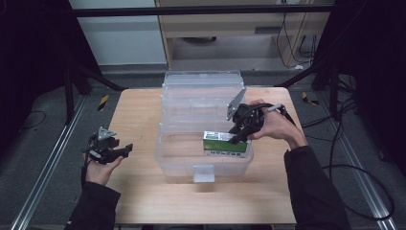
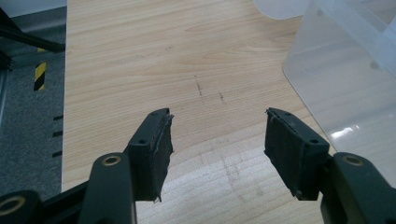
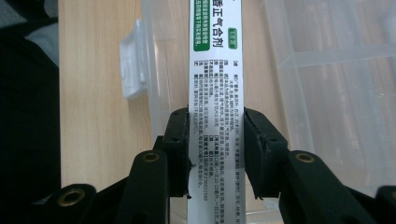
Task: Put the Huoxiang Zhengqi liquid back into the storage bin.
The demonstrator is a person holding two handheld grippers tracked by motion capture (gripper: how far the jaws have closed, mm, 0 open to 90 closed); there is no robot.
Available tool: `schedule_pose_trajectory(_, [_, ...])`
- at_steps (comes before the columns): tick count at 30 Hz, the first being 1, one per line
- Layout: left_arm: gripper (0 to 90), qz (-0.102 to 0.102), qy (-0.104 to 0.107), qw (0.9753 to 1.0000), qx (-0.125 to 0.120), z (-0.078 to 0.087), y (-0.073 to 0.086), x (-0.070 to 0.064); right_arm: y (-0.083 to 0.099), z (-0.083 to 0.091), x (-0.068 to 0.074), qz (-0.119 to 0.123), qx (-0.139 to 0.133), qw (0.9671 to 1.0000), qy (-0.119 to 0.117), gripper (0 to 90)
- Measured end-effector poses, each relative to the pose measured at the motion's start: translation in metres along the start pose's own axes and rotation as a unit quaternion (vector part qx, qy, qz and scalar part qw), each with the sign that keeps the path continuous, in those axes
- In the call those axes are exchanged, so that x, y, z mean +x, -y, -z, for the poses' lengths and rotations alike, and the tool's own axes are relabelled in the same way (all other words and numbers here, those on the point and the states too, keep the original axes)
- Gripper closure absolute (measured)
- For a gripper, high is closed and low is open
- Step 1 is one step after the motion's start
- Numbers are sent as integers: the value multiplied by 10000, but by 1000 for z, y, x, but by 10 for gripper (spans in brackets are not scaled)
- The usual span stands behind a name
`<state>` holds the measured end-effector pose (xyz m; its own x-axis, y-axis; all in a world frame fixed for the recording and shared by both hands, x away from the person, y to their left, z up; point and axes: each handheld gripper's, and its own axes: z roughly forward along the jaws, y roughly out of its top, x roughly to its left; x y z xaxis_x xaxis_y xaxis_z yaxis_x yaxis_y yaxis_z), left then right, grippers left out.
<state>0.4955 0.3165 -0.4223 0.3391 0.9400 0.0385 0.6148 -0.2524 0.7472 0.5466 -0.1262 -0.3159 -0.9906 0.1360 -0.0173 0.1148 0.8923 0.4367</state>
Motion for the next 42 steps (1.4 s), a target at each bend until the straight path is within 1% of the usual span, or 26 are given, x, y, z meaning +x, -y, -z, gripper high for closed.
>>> schedule_pose_trajectory(3, [405, 13, 0, 10000, -5, 0, 0, 0, 0, -6, 0, 65, 93, 9999, -18, 645])
schedule_pose_trajectory(5, [405, 5, 0, 10000, 0, 0, 0, 0, 0, -8, 1, 114, 90, 9999, -46, 645])
schedule_pose_trajectory(6, [405, 6, 1, 10000, 0, 0, 0, 0, 1, -9, 1, 90, 88, 9999, -59, 645])
schedule_pose_trajectory(7, [404, 5, 1, 10000, 2, 0, 0, 0, 2, -11, 2, 122, 75, 9999, -79, 644])
schedule_pose_trajectory(8, [405, 6, 1, 10000, -6, 1, 0, 0, 3, -12, 2, 125, 106, 9998, -97, 645])
schedule_pose_trajectory(11, [404, 7, 2, 10000, -17, 1, 0, 0, 6, -15, 3, 113, 220, 9997, -56, 643])
schedule_pose_trajectory(20, [404, -13, 1, 10000, 20, -1, 0, -1, 16, -24, 4, 197, 121, 9997, -92, 642])
schedule_pose_trajectory(21, [404, -11, -2, 10000, 19, -1, 0, -1, 17, -25, 4, 218, 108, 9997, -68, 642])
schedule_pose_trajectory(22, [404, -8, -2, 10000, 17, -1, 0, -1, 18, -25, 5, 195, 120, 9997, -99, 642])
schedule_pose_trajectory(23, [404, -8, -4, 10000, 20, -1, 0, -1, 18, -27, 5, 236, 107, 9996, -88, 641])
schedule_pose_trajectory(29, [404, -5, -4, 10000, 14, -1, 0, 0, 23, -35, 6, 282, 114, 9994, -132, 640])
schedule_pose_trajectory(36, [404, -16, -3, 10000, 27, -1, 0, -1, 28, -42, 6, 269, 205, 9993, -152, 637])
schedule_pose_trajectory(37, [404, -15, -5, 10000, 27, -1, 0, -1, 28, -42, 6, 218, 209, 9994, -154, 637])
schedule_pose_trajectory(39, [404, -11, -7, 10000, 24, -1, 0, -1, 30, -44, 5, 204, 194, 9995, -158, 637])
schedule_pose_trajectory(42, [404, -20, -3, 10000, 36, -1, 0, -1, 30, -48, 5, 212, 266, 9993, -167, 637])
